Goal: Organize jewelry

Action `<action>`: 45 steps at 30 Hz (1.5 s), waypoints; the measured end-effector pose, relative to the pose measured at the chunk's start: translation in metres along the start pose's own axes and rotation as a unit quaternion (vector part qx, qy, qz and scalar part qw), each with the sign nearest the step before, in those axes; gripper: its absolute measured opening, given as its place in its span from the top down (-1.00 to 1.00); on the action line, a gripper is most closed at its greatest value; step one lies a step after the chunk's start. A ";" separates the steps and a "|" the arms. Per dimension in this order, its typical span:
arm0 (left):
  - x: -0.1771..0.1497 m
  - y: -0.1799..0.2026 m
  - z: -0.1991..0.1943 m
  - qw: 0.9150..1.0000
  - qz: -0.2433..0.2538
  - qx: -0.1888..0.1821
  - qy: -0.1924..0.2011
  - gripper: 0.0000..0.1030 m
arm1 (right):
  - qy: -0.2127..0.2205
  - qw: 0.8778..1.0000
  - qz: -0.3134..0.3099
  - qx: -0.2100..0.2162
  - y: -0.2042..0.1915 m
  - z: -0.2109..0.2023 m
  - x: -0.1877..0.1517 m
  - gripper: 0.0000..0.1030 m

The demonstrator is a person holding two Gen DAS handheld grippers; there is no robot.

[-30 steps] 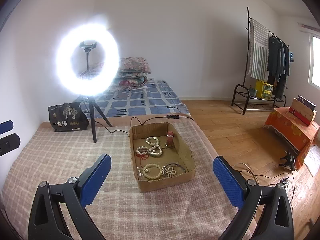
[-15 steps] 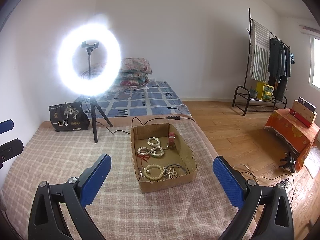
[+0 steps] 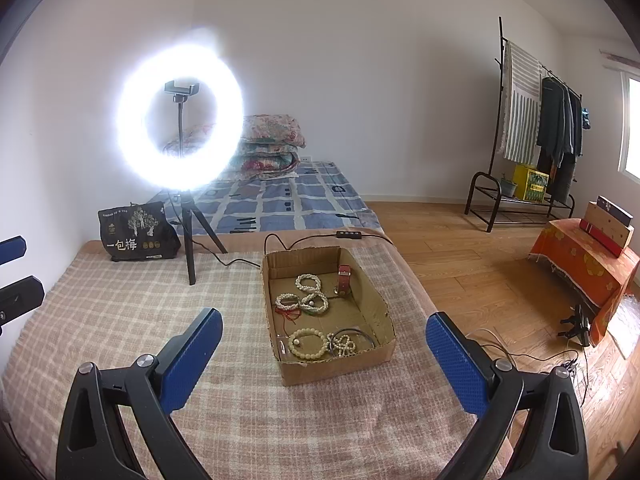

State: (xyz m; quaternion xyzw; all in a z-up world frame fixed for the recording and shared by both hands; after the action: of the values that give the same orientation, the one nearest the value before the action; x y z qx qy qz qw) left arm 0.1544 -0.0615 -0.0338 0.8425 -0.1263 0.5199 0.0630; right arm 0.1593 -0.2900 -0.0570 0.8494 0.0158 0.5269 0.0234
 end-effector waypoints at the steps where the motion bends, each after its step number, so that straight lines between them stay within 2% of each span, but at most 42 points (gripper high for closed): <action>1: 0.000 0.000 0.000 1.000 0.000 0.000 0.000 -1.00 | 0.000 1.000 0.000 0.000 0.000 0.000 0.000 -0.99; 45: -0.001 0.004 -0.003 1.000 0.002 0.000 -0.001 -1.00 | -0.002 1.000 -0.011 0.002 0.000 0.001 -0.005 -0.99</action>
State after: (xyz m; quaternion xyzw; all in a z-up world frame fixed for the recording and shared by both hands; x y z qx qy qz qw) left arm 0.1504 -0.0648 -0.0338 0.8425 -0.1284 0.5195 0.0618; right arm 0.1584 -0.2898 -0.0617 0.8506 0.0264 0.5245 0.0271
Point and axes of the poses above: each gripper's, at about its wrist camera, not at the fingertips, and z roughly the way its jaws point, y to its right, x to its top, the point moved 7 cm from there along z, roughly the way its jaws point, and after that the axes turned 5 degrees about y, right-handed, at the moved point
